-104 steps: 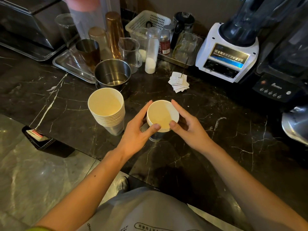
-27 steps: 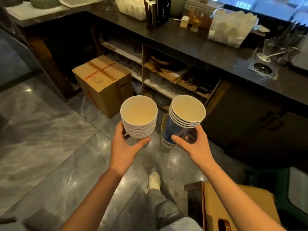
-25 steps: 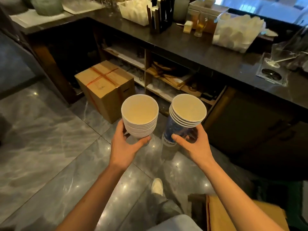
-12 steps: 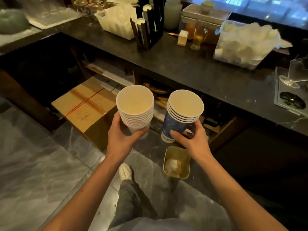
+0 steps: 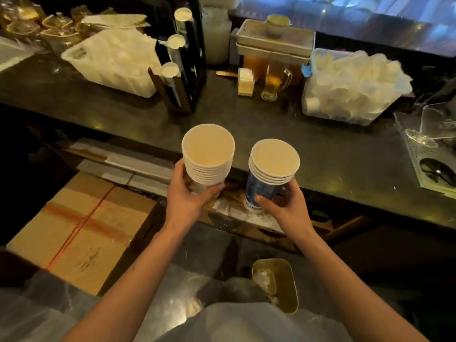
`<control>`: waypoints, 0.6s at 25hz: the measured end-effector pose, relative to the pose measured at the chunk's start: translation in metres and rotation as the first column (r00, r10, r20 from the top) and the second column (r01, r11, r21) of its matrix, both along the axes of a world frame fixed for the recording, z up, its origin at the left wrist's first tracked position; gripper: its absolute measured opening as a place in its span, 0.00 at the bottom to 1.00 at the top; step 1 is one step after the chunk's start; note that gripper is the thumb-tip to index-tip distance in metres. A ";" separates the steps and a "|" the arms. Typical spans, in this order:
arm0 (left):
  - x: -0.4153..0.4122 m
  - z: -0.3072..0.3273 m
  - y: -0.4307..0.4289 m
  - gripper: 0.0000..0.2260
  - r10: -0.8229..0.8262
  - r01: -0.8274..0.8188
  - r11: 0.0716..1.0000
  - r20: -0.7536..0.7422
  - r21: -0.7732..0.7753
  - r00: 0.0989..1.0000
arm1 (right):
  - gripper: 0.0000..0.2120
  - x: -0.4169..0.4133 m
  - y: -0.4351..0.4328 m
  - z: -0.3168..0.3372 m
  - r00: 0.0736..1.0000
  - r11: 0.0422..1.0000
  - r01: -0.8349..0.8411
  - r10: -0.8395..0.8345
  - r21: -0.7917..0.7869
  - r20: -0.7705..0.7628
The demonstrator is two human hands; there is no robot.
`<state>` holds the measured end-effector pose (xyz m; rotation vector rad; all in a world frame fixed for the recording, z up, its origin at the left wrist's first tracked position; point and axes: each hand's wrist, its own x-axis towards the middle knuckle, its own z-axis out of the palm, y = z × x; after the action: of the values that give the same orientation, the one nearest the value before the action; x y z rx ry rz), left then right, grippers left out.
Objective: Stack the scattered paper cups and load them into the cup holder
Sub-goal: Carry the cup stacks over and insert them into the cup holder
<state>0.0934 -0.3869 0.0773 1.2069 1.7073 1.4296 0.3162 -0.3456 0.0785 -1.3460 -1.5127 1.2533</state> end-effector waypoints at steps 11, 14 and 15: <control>-0.051 -0.030 0.226 0.38 0.022 -0.013 0.984 0.047 -0.176 0.999 | 0.38 -0.051 0.215 -0.027 1.000 0.999 -0.014 0.014 -0.050 0.016; -0.057 -0.031 0.274 0.40 0.022 -0.016 0.977 0.026 -0.213 0.999 | 0.38 -0.064 0.262 -0.029 0.998 0.998 -0.038 0.041 -0.058 0.045; -0.060 -0.032 0.285 0.40 0.022 -0.015 0.975 0.029 -0.220 0.999 | 0.37 -0.068 0.274 -0.030 0.998 0.997 -0.041 0.044 -0.067 0.048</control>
<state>0.0335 -0.1022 0.0454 1.0460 1.8055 1.2256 0.2480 -0.0714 0.0485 -1.4028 -1.5535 1.3154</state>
